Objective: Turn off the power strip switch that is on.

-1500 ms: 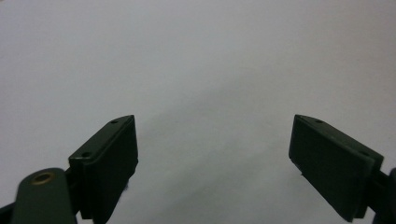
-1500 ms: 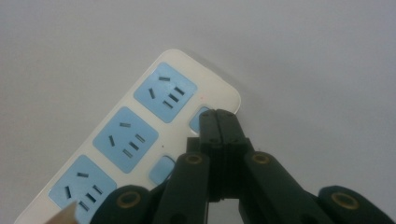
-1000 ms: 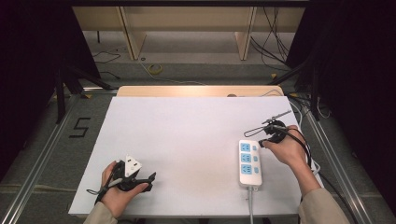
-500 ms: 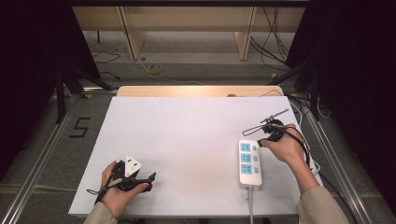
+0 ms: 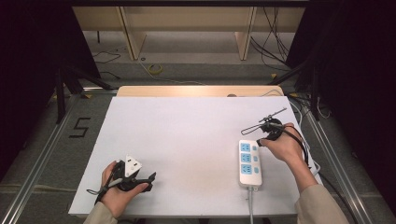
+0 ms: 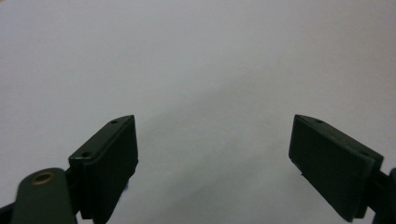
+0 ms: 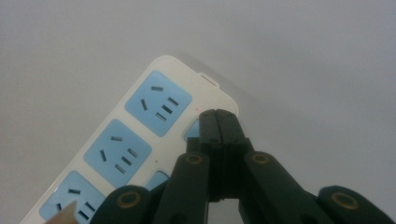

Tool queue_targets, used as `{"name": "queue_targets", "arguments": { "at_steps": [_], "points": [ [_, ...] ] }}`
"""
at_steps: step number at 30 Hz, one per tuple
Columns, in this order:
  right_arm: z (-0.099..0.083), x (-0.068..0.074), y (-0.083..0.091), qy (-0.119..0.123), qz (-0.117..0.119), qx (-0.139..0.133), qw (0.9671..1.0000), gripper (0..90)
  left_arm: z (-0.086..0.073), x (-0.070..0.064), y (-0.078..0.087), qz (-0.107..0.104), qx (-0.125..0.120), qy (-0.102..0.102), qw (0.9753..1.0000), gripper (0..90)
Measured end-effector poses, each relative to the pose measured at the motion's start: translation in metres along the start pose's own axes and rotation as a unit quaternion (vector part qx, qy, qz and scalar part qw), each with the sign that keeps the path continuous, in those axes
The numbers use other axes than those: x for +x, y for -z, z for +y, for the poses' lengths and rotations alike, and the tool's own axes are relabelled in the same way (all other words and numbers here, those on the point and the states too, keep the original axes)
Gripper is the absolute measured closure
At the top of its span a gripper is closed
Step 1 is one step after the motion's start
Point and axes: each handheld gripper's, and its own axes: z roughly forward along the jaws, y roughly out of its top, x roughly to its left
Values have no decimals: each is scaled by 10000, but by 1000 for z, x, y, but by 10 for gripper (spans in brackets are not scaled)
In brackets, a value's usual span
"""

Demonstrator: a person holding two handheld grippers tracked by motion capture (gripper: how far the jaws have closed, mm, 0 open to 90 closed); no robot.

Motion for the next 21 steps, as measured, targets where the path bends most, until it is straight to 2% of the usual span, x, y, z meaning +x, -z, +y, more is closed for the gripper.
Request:
{"name": "queue_targets", "arguments": {
  "at_steps": [21],
  "points": [
    [4,1,-8,-30,27,105,9999,900,0,-1,0,5,-2,-7,10000,153]
  ]
}}
